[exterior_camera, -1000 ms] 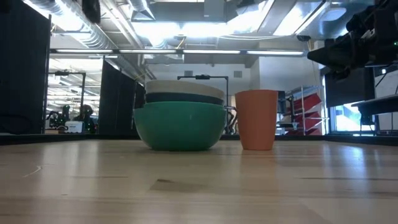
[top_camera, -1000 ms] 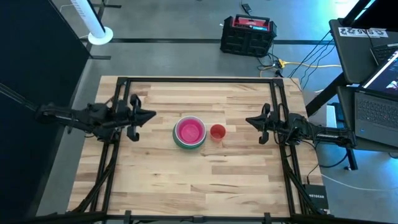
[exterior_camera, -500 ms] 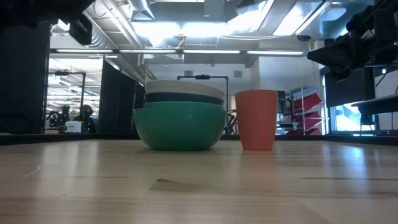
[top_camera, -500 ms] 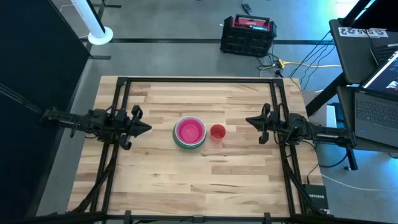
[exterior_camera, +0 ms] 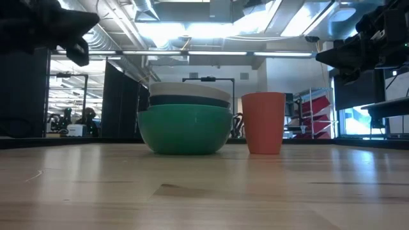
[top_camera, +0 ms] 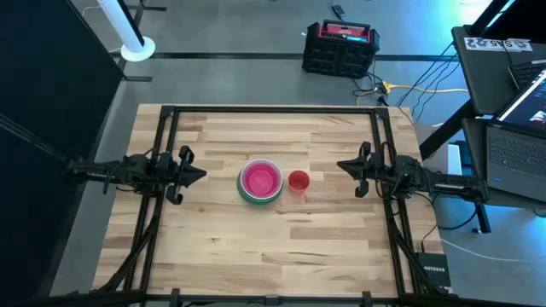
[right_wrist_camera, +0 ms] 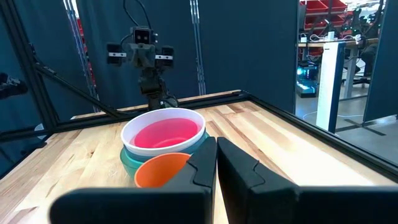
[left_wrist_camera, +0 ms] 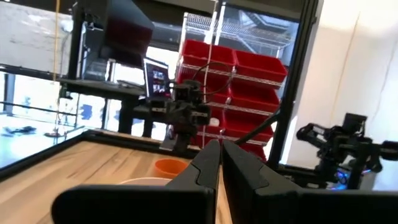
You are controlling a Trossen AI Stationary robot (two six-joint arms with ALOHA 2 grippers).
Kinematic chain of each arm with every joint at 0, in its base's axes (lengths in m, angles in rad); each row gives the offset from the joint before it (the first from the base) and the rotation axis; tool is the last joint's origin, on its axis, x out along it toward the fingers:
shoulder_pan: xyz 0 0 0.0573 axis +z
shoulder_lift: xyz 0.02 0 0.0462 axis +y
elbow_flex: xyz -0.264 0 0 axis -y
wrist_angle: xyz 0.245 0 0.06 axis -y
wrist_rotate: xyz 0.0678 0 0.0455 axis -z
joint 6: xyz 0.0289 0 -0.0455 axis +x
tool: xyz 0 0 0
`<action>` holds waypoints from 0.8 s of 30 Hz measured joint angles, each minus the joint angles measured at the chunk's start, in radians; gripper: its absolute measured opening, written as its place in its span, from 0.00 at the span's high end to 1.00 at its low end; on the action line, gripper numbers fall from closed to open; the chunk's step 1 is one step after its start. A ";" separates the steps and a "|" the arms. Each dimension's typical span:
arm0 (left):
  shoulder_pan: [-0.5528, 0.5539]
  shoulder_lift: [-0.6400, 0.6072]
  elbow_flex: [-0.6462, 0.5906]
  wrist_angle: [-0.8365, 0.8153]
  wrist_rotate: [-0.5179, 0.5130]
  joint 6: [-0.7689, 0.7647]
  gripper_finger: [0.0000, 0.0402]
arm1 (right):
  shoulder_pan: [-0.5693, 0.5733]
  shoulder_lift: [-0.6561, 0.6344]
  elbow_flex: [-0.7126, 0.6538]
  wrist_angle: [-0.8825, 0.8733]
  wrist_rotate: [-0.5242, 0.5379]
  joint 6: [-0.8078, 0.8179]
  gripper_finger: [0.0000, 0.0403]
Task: Nest bowls inside each other
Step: Return to Home Position
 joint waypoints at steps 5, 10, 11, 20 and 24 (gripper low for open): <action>0.013 -0.041 0.000 -0.139 -0.098 0.076 1.00 | 0.000 0.000 0.000 0.000 0.000 0.000 1.00; 0.014 -0.040 0.000 -0.223 -0.112 0.126 1.00 | 0.000 0.000 0.000 0.000 0.000 0.000 1.00; 0.014 -0.038 0.000 -0.224 -0.108 0.126 1.00 | 0.000 0.000 0.000 0.000 0.000 0.000 1.00; 0.014 -0.020 0.000 -0.230 -0.070 0.121 1.00 | 0.000 0.000 0.000 0.000 0.000 0.000 1.00; 0.014 -0.012 0.000 -0.232 -0.057 0.128 1.00 | 0.000 0.000 0.000 0.000 0.000 0.000 1.00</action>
